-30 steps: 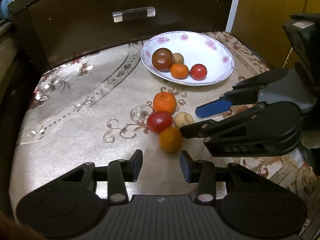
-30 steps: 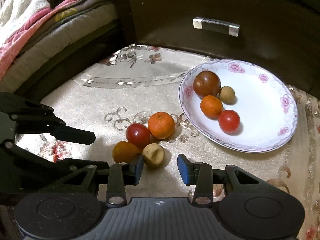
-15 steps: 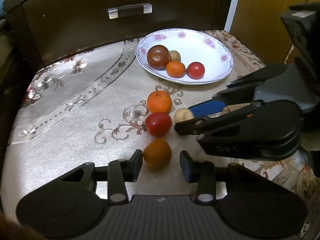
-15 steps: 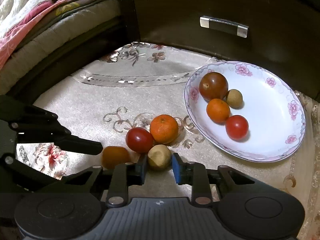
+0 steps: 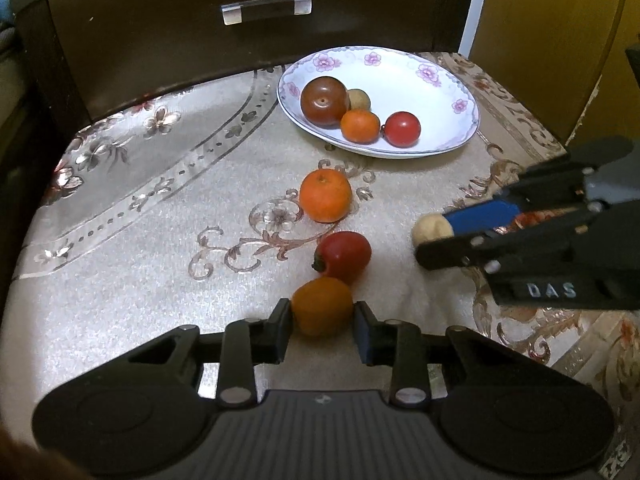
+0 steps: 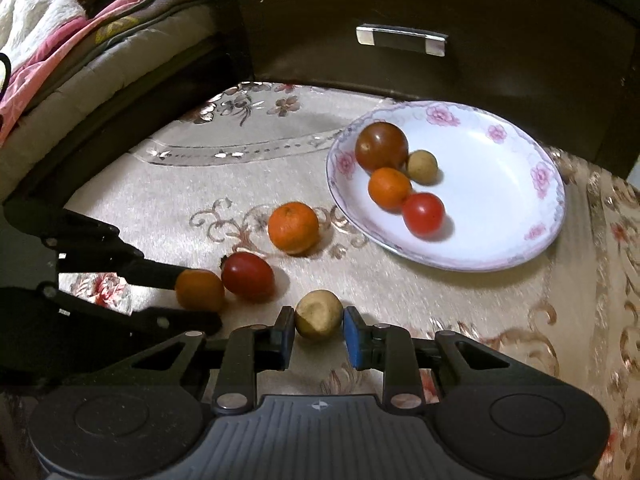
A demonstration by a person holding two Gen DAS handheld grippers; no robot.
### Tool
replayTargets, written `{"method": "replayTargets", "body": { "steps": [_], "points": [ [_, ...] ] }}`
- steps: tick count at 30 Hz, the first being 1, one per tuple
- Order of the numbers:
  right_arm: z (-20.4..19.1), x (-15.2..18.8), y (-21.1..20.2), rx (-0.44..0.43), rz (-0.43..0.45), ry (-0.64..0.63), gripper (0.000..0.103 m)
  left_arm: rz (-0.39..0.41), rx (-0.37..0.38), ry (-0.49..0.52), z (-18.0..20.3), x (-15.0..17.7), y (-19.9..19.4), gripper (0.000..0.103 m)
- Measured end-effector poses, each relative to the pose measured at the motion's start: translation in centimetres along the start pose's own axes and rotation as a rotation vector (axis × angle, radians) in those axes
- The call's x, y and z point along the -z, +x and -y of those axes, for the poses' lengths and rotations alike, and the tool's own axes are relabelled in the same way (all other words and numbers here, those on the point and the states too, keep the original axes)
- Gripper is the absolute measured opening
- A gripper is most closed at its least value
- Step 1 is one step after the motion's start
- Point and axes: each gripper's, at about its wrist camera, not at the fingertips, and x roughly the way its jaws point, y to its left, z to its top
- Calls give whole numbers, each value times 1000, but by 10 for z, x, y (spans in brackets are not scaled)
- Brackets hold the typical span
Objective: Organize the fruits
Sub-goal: 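Grasp the tan fruit with the right tool while the left tool grasps a mandarin, then carry the mandarin and tan fruit over the white bowl with both tools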
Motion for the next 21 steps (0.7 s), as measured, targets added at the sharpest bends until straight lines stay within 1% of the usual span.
{"method": "replayTargets", "body": {
  "steps": [7,13,18,21],
  "points": [
    [0,6,-4,1,-5,7,20,8,-11,7,2,0,1,41],
    [0,9,-10,6,1,13,20,-4,-6,25,5,2,-3,40],
    [3,12,-13,12,0,25,20,-2,5,3,3,2,-10,40],
    [5,13,-15,9,4,31,20,4,6,8,6,0,-12,40]
  ]
}}
